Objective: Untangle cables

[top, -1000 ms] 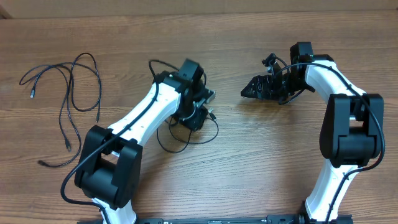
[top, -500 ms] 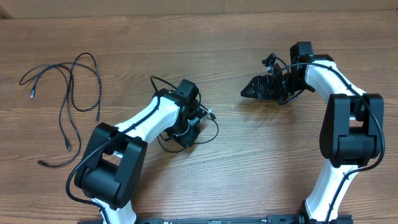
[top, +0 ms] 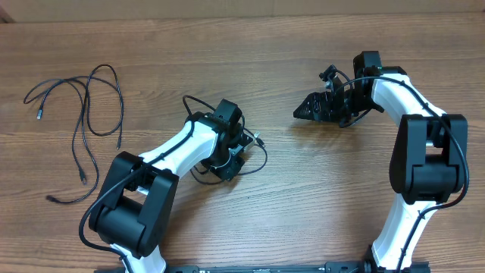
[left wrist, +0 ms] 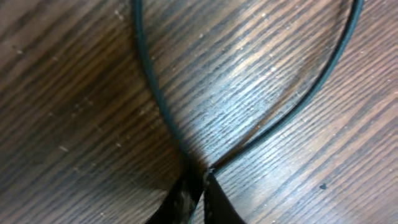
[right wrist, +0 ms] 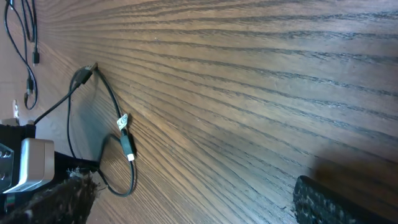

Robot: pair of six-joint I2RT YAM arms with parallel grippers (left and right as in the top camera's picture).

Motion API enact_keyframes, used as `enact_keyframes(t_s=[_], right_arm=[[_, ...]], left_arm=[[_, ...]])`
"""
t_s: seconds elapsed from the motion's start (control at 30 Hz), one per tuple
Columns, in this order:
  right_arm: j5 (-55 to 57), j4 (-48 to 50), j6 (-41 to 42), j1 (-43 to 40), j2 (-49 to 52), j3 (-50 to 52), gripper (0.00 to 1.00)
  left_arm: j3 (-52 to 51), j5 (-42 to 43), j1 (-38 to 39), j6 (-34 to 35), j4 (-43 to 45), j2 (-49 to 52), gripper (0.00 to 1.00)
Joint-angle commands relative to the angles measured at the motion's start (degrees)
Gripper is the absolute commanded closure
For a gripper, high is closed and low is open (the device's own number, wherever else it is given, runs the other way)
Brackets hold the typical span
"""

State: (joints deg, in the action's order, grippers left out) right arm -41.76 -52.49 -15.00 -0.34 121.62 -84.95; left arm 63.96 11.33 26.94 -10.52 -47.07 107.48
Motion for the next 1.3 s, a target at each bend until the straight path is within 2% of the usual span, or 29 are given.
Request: enact_keyframes(t_s=[0.0, 0.23, 0.43, 0.5, 0.6, 0.73, 0.87, 0.93, 1.07, 1.27], right_arm=[[-0.26, 0.17, 0.2, 0.28, 0.74, 0.2, 0.0], [-0.26, 0.37, 0.2, 0.28, 0.74, 0.2, 0.0], [-0.26, 0.35, 0.2, 0.28, 0.74, 0.2, 0.0], [-0.26, 0.35, 0.17, 0.28, 0.74, 0.2, 0.0], [-0.26, 0.39, 0.2, 0.28, 0.74, 0.2, 0.0], [-0.26, 0.37, 0.17, 0.28, 0.74, 0.2, 0.0], [-0.26, 0.39, 0.2, 0.28, 0.74, 0.2, 0.0], [-0.26, 0.39, 0.2, 0.28, 0.74, 0.2, 0.0], [-0.26, 0.37, 0.2, 0.28, 0.74, 0.2, 0.0], [-0.26, 0.39, 0.17, 0.28, 0.74, 0.2, 0.0]], left_arm=[[-2.25, -7.34, 0.09, 5.57, -0.11, 1.01, 0.96], [0.92, -6.8, 0.09, 11.34, -0.94, 0.0, 0.96], [5.11, -6.91, 0.09, 11.41, -1.62, -3.19, 0.96], [6.49, -6.97, 0.07, 11.39, -2.45, -3.65, 0.89], [8.17, -7.34, 0.07, 11.39, -3.96, -3.74, 0.87], [9.94, -7.28, 0.04, 11.43, -6.19, -3.76, 0.69], [13.09, -7.43, -0.24, 11.43, -9.14, -3.76, 0.46], [14.36, -8.07, -0.87, 11.47, -9.88, -3.76, 0.44], [14.84, -9.01, -2.8, 12.28, -9.68, -3.76, 0.48], [14.78, -9.97, -4.74, 12.24, -9.09, -3.72, 0.46]])
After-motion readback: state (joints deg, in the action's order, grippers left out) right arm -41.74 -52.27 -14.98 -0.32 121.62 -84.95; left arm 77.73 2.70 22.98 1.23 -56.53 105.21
